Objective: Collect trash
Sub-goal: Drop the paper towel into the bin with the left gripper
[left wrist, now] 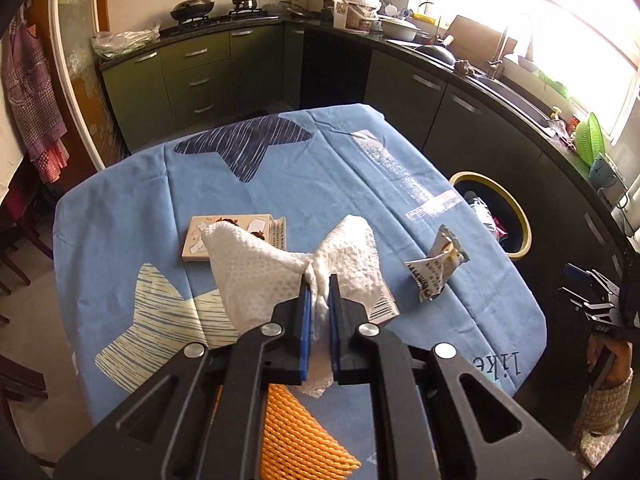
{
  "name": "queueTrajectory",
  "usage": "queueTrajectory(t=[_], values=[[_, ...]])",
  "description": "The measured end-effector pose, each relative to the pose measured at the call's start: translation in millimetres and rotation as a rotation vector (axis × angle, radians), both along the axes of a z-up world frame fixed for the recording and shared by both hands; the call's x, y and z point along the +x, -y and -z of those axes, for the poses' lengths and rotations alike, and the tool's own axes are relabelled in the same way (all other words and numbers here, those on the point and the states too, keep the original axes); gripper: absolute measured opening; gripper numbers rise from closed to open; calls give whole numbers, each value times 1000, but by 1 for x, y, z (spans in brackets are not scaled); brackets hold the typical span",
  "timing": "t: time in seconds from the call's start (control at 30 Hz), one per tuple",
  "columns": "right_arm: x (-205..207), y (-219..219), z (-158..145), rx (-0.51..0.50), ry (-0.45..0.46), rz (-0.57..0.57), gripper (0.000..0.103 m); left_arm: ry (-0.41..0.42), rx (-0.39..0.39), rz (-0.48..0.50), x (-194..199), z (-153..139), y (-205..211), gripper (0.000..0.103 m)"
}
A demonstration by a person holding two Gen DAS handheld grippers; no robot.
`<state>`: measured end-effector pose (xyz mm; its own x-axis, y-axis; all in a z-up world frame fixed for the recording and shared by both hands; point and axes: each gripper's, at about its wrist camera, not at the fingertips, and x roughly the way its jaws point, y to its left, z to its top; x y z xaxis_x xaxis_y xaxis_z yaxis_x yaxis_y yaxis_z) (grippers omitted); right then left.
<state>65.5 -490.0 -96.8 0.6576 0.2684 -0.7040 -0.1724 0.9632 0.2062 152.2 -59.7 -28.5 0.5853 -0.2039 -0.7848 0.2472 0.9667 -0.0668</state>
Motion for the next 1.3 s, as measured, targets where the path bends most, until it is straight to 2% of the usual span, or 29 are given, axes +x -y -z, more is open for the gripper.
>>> queueTrajectory(t=[0.1,0.23,0.37,0.5,0.63,0.73,0.8,0.97,1.03,1.13,1.2,1.27,1.3], values=[[-8,9,-6,3,19,36,87,23,8,82,-3,-16,28,7],[-19,22,-10,-2,36,77,90,19,-5,241,8,-27,91,7],[-31,38,-8,11,38,116,90,-12,-1,397,36,-20,175,8],[-44,54,-4,33,40,158,90,-84,-47,483,78,0,258,8],[-54,69,2,60,30,191,90,-150,-62,529,109,27,335,8],[-56,78,8,76,20,208,90,-166,-73,547,121,41,379,8],[-57,83,11,89,18,210,90,-188,-125,560,129,46,400,8],[-57,89,22,112,0,207,90,-207,-273,537,146,50,414,8],[-56,90,24,120,-7,208,90,-206,-263,508,151,59,415,8],[-56,89,25,128,-7,201,90,-237,-184,462,155,83,414,9],[-57,87,24,132,-1,193,90,-265,-154,454,156,92,410,21],[-58,85,23,129,2,188,90,-276,-115,450,152,91,406,56],[-58,84,22,128,5,185,90,-269,-111,447,149,86,402,61]])
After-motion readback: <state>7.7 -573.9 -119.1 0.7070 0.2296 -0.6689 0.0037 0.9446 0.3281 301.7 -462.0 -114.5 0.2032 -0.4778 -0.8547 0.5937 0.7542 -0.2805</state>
